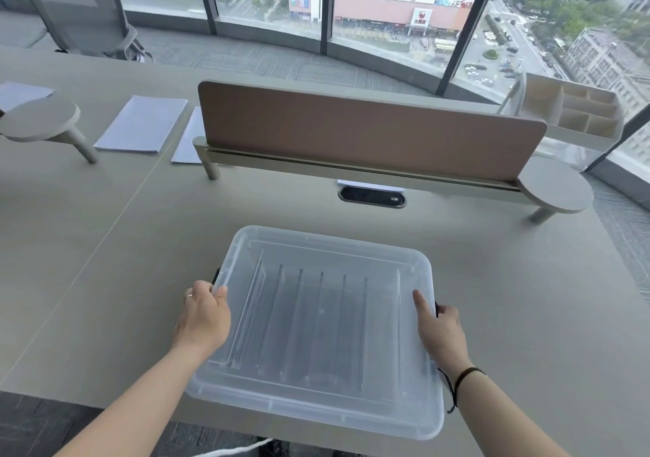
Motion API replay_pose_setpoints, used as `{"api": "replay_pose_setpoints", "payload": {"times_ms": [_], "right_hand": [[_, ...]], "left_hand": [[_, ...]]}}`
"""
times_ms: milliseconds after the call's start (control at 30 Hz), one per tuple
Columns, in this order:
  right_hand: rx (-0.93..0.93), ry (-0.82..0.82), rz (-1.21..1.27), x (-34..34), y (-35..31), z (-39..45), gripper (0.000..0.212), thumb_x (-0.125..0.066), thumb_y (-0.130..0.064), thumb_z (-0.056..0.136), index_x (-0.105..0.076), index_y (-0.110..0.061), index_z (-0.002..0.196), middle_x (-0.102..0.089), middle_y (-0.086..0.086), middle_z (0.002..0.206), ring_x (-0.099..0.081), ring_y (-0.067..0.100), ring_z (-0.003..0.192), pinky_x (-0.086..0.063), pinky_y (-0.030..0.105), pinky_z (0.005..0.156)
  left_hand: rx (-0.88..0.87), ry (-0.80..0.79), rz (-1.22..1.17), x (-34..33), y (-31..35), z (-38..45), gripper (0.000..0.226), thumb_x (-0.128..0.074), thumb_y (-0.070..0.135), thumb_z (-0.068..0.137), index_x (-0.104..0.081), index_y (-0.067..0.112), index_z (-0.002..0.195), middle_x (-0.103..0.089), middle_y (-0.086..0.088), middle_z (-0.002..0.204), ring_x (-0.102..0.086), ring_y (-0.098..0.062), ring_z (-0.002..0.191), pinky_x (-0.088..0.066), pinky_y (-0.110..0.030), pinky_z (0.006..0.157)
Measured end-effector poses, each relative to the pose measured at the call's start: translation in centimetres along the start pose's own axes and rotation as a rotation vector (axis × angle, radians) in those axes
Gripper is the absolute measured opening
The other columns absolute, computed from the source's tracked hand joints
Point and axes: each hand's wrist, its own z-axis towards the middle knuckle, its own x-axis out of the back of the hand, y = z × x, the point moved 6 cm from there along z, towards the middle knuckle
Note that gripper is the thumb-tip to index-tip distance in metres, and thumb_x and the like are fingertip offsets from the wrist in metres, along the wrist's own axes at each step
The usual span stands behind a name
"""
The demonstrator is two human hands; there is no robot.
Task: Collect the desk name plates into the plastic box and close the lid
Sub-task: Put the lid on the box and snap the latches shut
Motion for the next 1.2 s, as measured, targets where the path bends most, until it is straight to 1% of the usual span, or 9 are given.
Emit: {"api": "replay_pose_setpoints", "payload": {"times_ms": [233,467,533,667,767,867,1000,1100,1200], "right_hand": [[-0.001,0.059,-0.087,0.3,-1.3,0.7,0.077,-0.042,-0.079,0.077,-0.045,-0.013,0.115,-0.059,0.000,0.098,-0.061,0.025,0.088,-0.054,0.045,0.080],[0.071,0.176,-0.261,1.0,-4.2,2.1,0.065,-0.036,-0.075,0.084,-0.041,-0.011,0.098,-0.059,0.003,0.086,-0.060,0.031,0.082,-0.050,0.042,0.073],[0.089,0.214,-0.310,1.1,-5.0,2.8,0.065,-0.034,-0.075,0.084,-0.039,-0.012,0.098,-0.059,0.005,0.085,-0.059,0.033,0.083,-0.048,0.042,0.071],[0.134,0.279,-0.372,1.1,-6.3,3.6,0.059,-0.034,-0.071,0.087,-0.036,-0.013,0.097,-0.059,0.006,0.079,-0.058,0.034,0.080,-0.045,0.040,0.067],[0.156,0.309,-0.426,1.2,-7.5,4.0,0.055,-0.034,-0.067,0.090,-0.035,-0.013,0.097,-0.054,0.004,0.071,-0.055,0.033,0.075,-0.042,0.039,0.065],[0.152,0.313,-0.435,1.3,-8.2,4.1,0.054,-0.037,-0.065,0.092,-0.035,-0.012,0.099,-0.047,0.001,0.067,-0.052,0.033,0.075,-0.041,0.039,0.065],[0.141,0.222,-0.384,1.4,-7.0,3.7,0.051,-0.041,-0.062,0.092,-0.044,-0.012,0.100,-0.056,0.003,0.082,-0.055,0.031,0.082,-0.043,0.039,0.069],[0.123,0.126,-0.277,0.8,-5.2,2.9,0.046,-0.043,-0.057,0.093,-0.048,-0.012,0.099,-0.061,0.005,0.087,-0.060,0.031,0.082,-0.050,0.041,0.072],[0.135,0.118,-0.197,0.6,-4.5,2.0,0.040,-0.044,-0.049,0.096,-0.047,-0.009,0.102,-0.062,0.009,0.086,-0.059,0.031,0.079,-0.049,0.042,0.070]], "left_hand": [[-0.009,0.019,0.012,-0.5,0.8,1.3,0.025,-0.030,0.038,0.102,-0.039,0.019,0.089,-0.054,-0.013,0.101,-0.043,-0.029,0.094,-0.042,-0.048,0.084],[0.007,0.034,0.081,-0.7,2.3,2.4,0.025,-0.026,0.048,0.100,-0.040,0.028,0.098,-0.055,-0.011,0.100,-0.048,-0.032,0.094,-0.044,-0.052,0.085],[0.020,0.026,0.081,-0.8,2.8,3.0,0.028,-0.027,0.050,0.100,-0.041,0.027,0.109,-0.055,-0.013,0.105,-0.049,-0.034,0.096,-0.044,-0.051,0.087],[0.033,0.036,0.103,-0.9,3.5,4.0,0.051,-0.030,0.055,0.098,-0.030,0.026,0.140,-0.055,-0.020,0.125,-0.049,-0.040,0.117,-0.042,-0.053,0.095],[0.054,0.061,0.192,-0.9,3.8,4.5,0.064,-0.029,0.060,0.097,-0.026,0.022,0.149,-0.050,-0.022,0.135,-0.041,-0.041,0.127,-0.037,-0.054,0.100],[0.080,0.106,0.278,-0.6,4.0,4.7,0.069,-0.030,0.062,0.096,-0.038,0.012,0.144,-0.049,-0.025,0.133,-0.043,-0.043,0.123,-0.038,-0.053,0.099],[0.039,0.149,0.321,-0.3,4.0,4.6,0.066,-0.031,0.061,0.096,-0.060,0.007,0.119,-0.057,-0.023,0.114,-0.050,-0.042,0.109,-0.042,-0.050,0.093],[0.031,0.143,0.249,-0.3,3.8,4.4,0.062,-0.032,0.060,0.095,-0.060,0.008,0.113,-0.058,-0.018,0.109,-0.053,-0.040,0.103,-0.046,-0.050,0.086],[0.020,0.109,0.146,-0.5,4.0,4.2,0.052,-0.035,0.053,0.098,-0.055,0.007,0.112,-0.060,-0.017,0.106,-0.057,-0.039,0.096,-0.047,-0.049,0.081]]}}
